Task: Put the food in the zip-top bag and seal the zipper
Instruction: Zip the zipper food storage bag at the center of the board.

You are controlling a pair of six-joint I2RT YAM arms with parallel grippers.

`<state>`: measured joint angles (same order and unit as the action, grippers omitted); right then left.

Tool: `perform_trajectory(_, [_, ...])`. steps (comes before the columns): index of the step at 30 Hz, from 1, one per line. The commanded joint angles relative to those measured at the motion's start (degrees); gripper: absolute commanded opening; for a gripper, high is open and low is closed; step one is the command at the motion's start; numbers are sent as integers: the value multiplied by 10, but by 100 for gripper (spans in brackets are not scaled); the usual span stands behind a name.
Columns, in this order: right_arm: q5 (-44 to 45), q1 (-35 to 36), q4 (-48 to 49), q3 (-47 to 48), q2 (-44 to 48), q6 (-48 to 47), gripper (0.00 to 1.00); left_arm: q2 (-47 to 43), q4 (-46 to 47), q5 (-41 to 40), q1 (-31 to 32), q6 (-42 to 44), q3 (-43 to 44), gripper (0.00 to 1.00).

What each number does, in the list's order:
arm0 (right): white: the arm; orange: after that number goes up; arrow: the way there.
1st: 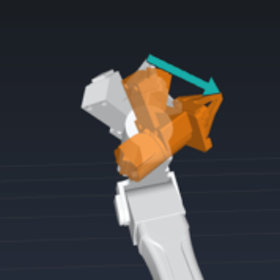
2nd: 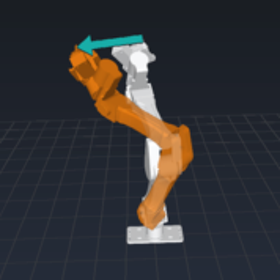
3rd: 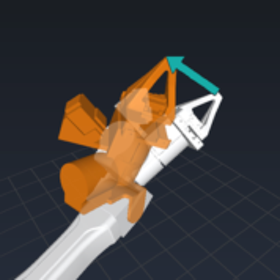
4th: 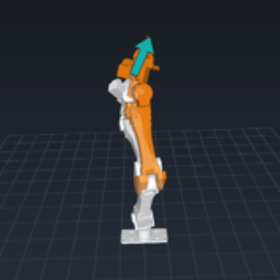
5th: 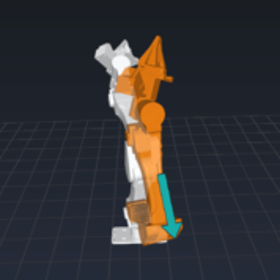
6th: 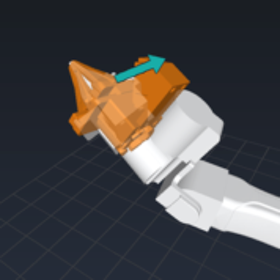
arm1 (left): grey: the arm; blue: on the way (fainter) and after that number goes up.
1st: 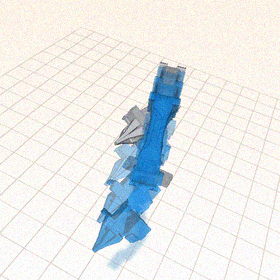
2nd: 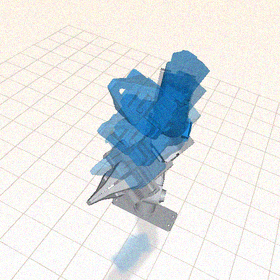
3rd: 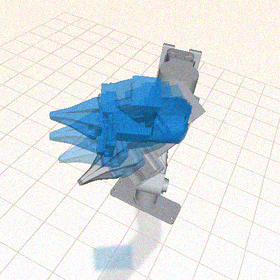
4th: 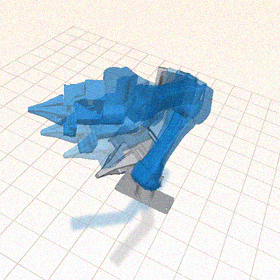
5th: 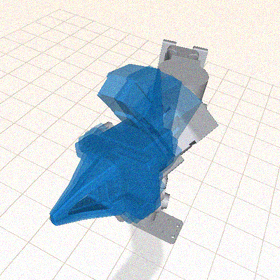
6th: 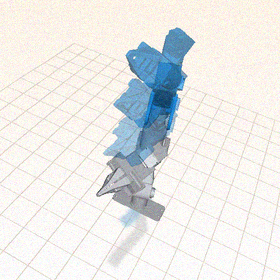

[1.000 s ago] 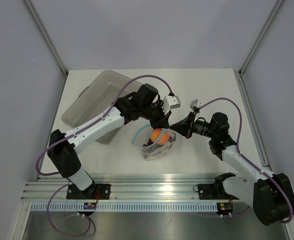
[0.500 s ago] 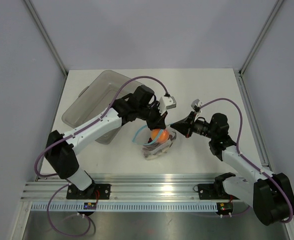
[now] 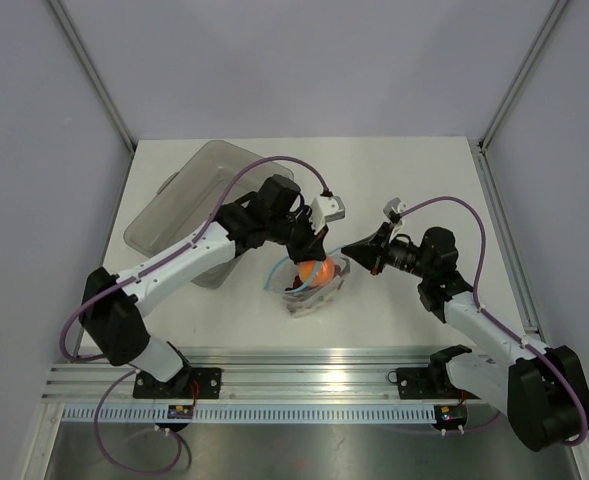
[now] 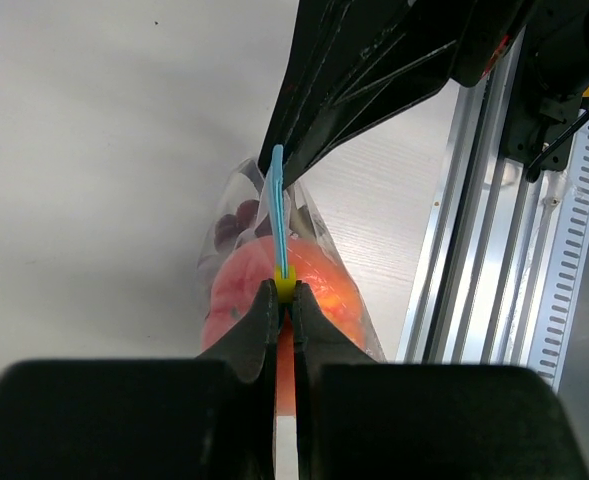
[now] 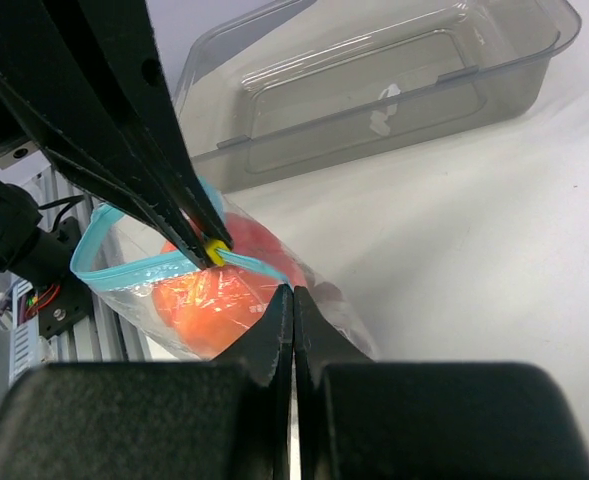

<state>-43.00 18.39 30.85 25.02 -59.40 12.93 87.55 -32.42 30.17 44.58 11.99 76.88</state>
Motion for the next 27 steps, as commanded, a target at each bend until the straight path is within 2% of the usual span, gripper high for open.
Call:
perform_trajectory(1, [88,-12,35,-3,13,-12,0,-47,-55,2,-9,-7,-17,0])
perform_trajectory(10, [94,-13,42,-1,10,-7,0,-70,-57,-5,-10,-15,-43,0])
perform_trajectory(15, [42,-13,40,10,0,0,0,-68,-50,-4,-10,-19,-40,0])
perform_trajectory(20, [-5,-12,-66,47,-9,-25,2,-56,-30,-33,-10,-50,-19,0])
perform_trajectory(22, [10,-7,-90,50,12,-24,9,-36,-32,-65,-10,-83,7,0])
perform_trajectory(24, [44,4,-108,49,35,-25,26,-20,-43,-75,-10,-110,23,0])
perform_trajectory(27, [99,35,-154,55,74,-20,43,-12,-29,-60,-9,-170,29,0])
